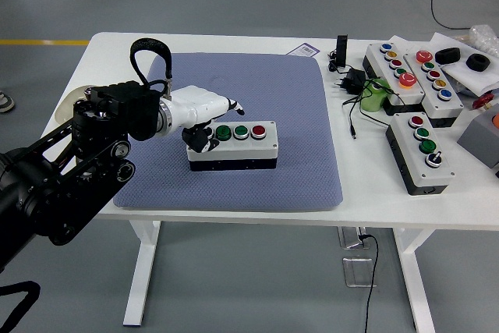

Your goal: Pick up the button,place it on the desk,press the button,press the button

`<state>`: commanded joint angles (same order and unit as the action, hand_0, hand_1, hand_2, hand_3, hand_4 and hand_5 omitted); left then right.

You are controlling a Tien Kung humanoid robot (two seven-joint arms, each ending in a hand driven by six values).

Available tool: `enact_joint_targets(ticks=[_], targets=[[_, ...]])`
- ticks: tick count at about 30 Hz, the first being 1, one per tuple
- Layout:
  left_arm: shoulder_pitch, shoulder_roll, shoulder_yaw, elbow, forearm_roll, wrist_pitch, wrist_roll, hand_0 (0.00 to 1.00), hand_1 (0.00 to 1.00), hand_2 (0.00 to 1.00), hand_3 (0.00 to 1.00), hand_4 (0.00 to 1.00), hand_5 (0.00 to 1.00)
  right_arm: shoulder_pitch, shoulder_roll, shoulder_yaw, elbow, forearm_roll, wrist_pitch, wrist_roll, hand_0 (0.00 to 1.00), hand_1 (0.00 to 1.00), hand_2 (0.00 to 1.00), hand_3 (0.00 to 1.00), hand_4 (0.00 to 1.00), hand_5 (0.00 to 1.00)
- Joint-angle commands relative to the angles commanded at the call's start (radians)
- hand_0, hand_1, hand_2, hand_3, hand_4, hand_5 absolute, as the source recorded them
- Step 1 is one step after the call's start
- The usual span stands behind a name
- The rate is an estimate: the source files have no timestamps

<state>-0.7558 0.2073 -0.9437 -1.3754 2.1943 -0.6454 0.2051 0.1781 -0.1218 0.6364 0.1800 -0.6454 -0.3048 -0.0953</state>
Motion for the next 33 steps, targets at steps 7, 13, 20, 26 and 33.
enact_joint_targets(ticks=[7, 13, 20, 26, 33], targets=[[-0.001, 0.001, 0.021, 0.016, -0.002, 0.0, 0.0, 0.002, 0.011, 0.053, 0.892, 0.653, 0.002, 0.001, 0.0, -0.001, 0.0, 0.003, 0.0, 0.0, 0.651, 0.568, 0.602, 0.644, 0.264, 0.271], [0.0, 0.0, 0.033, 0.014, 0.0, 0.0, 0.003, 0.002, 0.011, 0.053, 0.891, 0.651, 0.002, 0.002, 0.0, 0.0, 0.0, 0.001, 0.0, -0.001, 0.651, 0.568, 0.603, 0.643, 0.264, 0.271], [-0.003, -0.002, 0.05, 0.023, -0.004, 0.0, 0.006, 0.002, 0.017, 0.055, 0.886, 0.656, 0.002, 0.001, 0.0, -0.001, 0.0, 0.001, 0.0, -0.001, 0.651, 0.568, 0.601, 0.643, 0.263, 0.27], [-0.007, -0.004, 0.067, 0.037, 0.004, 0.0, 0.017, 0.002, 0.013, 0.053, 0.884, 0.641, 0.002, 0.0, 0.0, -0.002, 0.0, 0.003, 0.0, 0.0, 0.651, 0.568, 0.602, 0.644, 0.264, 0.27], [-0.007, -0.003, 0.092, 0.042, -0.001, 0.0, 0.023, 0.002, 0.015, 0.054, 0.88, 0.642, 0.002, -0.001, 0.0, -0.003, 0.0, 0.005, -0.001, 0.0, 0.651, 0.567, 0.601, 0.644, 0.264, 0.271]])
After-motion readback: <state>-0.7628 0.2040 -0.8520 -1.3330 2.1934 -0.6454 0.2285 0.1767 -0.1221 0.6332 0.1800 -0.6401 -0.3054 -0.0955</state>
